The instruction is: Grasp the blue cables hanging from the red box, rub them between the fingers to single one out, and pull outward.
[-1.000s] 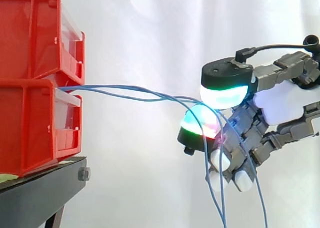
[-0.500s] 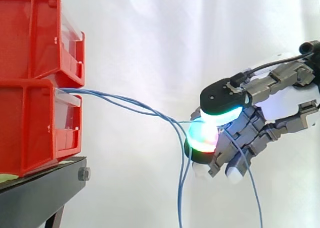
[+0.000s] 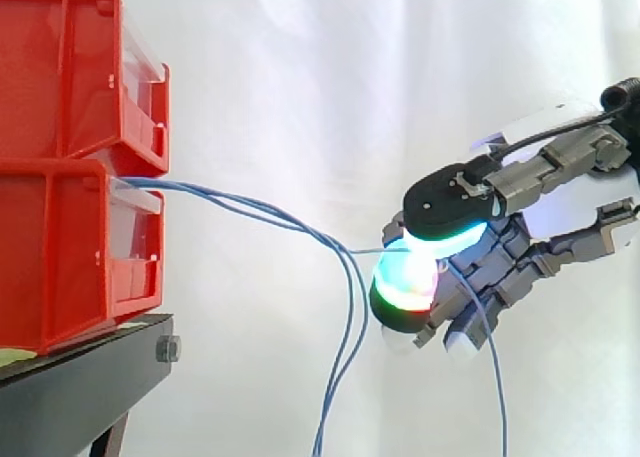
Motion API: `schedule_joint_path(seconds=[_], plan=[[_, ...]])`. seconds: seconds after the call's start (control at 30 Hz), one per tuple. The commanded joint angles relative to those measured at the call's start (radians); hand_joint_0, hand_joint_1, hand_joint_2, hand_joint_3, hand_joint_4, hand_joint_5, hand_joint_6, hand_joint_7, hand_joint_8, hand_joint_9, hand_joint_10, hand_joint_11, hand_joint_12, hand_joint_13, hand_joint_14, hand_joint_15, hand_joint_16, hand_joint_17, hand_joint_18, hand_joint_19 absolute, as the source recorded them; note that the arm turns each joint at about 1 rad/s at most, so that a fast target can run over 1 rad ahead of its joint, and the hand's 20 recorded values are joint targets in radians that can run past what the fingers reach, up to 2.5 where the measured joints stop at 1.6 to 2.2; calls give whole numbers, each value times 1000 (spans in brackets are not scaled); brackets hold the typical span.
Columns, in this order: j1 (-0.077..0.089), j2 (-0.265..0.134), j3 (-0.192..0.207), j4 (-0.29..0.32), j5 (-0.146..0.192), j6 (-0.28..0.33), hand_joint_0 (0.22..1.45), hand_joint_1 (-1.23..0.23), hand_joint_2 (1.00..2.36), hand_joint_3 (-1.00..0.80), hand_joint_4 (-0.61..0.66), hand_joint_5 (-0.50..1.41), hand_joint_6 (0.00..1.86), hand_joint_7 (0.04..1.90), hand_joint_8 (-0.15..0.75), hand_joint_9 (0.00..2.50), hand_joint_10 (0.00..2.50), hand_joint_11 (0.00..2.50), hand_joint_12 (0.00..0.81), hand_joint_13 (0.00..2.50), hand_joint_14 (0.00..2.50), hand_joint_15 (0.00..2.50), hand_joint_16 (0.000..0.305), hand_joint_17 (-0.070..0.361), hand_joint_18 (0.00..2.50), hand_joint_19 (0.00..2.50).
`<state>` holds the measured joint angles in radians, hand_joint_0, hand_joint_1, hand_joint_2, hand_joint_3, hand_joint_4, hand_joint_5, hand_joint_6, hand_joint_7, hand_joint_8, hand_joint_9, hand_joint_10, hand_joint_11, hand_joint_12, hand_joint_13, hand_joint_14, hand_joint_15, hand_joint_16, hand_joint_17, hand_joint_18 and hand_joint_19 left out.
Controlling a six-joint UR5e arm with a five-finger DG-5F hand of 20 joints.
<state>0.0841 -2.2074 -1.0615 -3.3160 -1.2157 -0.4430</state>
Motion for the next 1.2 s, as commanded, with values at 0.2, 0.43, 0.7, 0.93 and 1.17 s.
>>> schedule_joint_path(seconds=[0.2, 0.43, 0.7, 0.93, 1.17], plan=[[16, 0, 0, -65, -57, 247, 585, -708, 1022, -42, 187, -150, 800, 1130, 278, 540, 5, 255, 344, 302, 5, 104, 46, 104, 420, 449], [25, 0, -2, -169, -163, 474, 584, -703, 1022, -29, 196, -151, 810, 1130, 288, 554, 5, 269, 351, 316, 5, 110, 48, 107, 432, 445], [16, 2, -2, -194, -208, 474, 587, -700, 1021, -32, 199, -151, 813, 1123, 294, 565, 5, 271, 353, 321, 3, 104, 48, 109, 441, 442], [5, 3, -2, -197, -226, 474, 588, -698, 1020, -31, 198, -151, 815, 1121, 297, 567, 6, 270, 354, 323, 3, 111, 49, 110, 443, 444], [-17, 14, -5, -217, -255, 463, 589, -696, 1020, -30, 200, -152, 815, 1118, 295, 567, 5, 270, 354, 323, 3, 112, 49, 109, 445, 441]])
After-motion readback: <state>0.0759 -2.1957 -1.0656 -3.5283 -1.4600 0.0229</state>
